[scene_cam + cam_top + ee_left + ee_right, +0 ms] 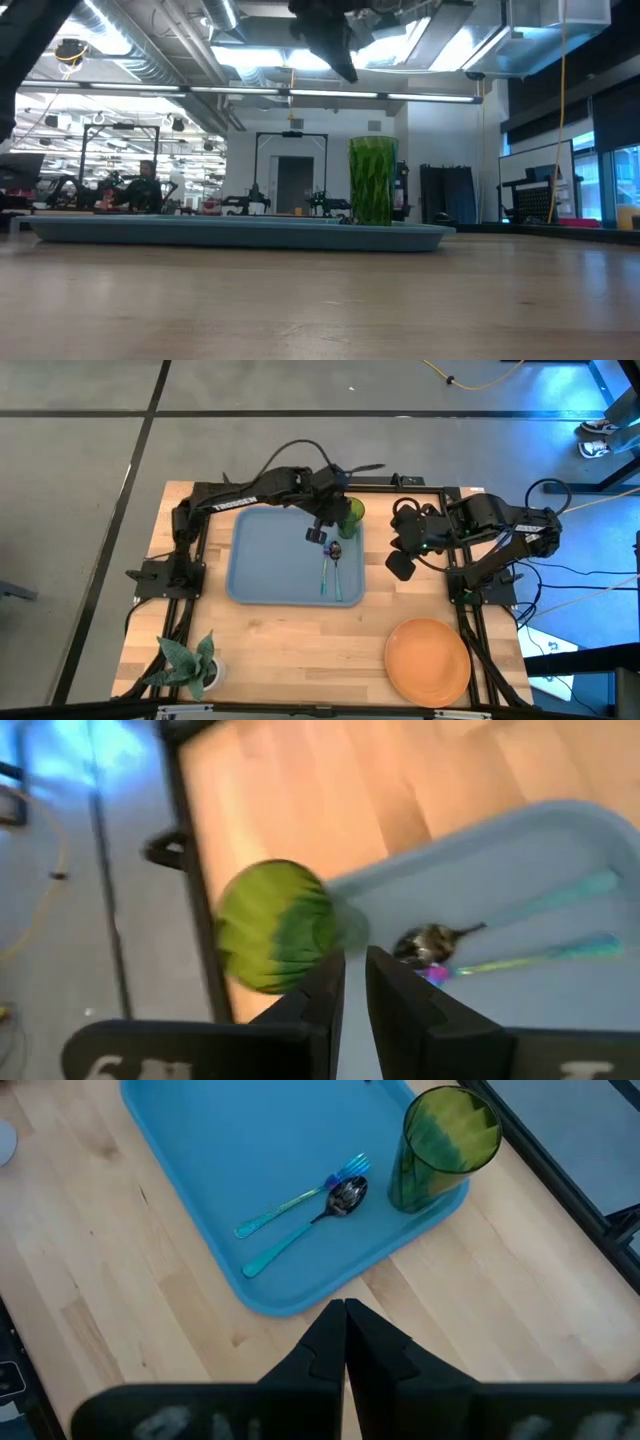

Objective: Pick and place plate/cup/fork/spoon on tray
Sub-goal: Move the green glass to the top left of the blue tray

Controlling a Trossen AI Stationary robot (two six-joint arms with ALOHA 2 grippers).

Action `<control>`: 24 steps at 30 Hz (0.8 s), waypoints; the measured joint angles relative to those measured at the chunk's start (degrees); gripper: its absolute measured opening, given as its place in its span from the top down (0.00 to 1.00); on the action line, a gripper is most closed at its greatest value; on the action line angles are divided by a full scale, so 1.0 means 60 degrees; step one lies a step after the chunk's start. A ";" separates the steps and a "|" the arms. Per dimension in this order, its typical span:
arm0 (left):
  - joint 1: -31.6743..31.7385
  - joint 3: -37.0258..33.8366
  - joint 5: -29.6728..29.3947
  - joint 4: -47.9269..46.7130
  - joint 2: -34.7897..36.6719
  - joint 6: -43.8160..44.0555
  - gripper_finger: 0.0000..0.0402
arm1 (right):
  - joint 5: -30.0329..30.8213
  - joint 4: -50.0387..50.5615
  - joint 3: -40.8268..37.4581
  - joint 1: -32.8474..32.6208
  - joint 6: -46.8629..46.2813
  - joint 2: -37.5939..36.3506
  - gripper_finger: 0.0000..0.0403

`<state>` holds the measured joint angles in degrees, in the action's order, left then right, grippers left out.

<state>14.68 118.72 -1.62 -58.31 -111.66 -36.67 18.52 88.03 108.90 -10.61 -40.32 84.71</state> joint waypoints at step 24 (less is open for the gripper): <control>-0.0015 0.0010 -0.0352 0.0906 -0.1457 -0.0605 0.91 | -0.0005 0.0016 0.0000 -0.0001 0.0087 -0.0003 0.96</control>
<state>14.59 118.78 -3.73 -52.88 -120.40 -40.30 18.49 88.12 108.90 -10.62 -39.79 84.68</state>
